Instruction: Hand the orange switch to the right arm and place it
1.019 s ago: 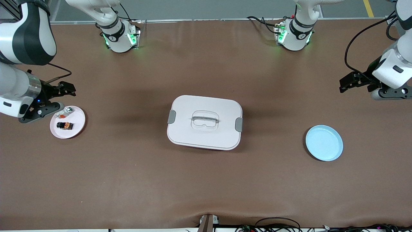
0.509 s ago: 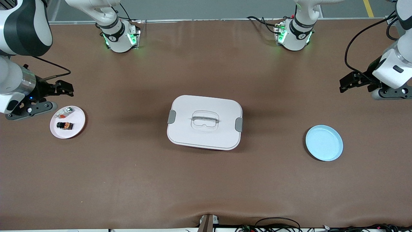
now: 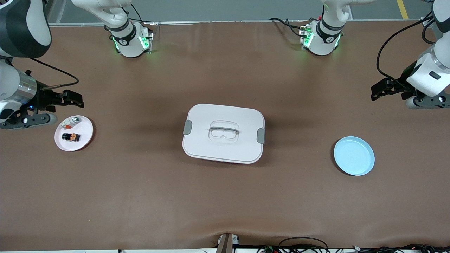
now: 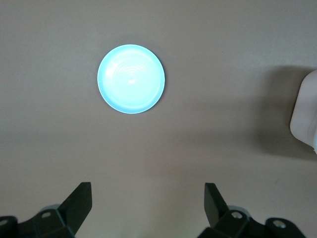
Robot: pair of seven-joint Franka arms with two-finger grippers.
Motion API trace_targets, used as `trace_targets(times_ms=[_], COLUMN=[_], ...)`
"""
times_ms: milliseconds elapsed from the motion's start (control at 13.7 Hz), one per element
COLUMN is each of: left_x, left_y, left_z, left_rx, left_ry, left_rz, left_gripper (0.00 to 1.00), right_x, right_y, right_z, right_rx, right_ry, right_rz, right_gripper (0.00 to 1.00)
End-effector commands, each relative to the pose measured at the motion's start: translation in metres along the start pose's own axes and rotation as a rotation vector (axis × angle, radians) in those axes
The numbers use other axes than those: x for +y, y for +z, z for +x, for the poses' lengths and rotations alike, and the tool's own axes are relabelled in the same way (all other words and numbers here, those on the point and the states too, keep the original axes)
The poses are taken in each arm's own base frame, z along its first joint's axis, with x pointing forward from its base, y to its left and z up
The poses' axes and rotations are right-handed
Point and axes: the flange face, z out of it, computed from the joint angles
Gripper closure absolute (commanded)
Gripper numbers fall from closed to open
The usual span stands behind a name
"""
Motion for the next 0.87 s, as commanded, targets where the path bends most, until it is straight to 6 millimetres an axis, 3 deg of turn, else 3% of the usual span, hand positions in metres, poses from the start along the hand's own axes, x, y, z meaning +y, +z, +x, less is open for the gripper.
trace_targets(times_ms=[0,291,800], left_x=[-0.001,-0.001,-0.001], left_y=[-0.006,-0.006,-0.006], left_z=[-0.001,-0.002,-0.003], left_rx=[-0.005,-0.01,-0.016], left_ry=[0.006,0.006,0.006], left_rz=[-0.004,-0.003,-0.003], left_gripper=[0.0,0.0,0.0], right_x=[-0.002,0.001,-0.006], right_y=[-0.024,-0.068,-0.066], right_z=[-0.003,-0.015,-0.025], right_rx=[-0.005,0.036,-0.036], right_ry=[0.145,0.15,0.122], right_rz=[0.022,0.024,0.021], right_gripper=[0.0,0.0,0.0])
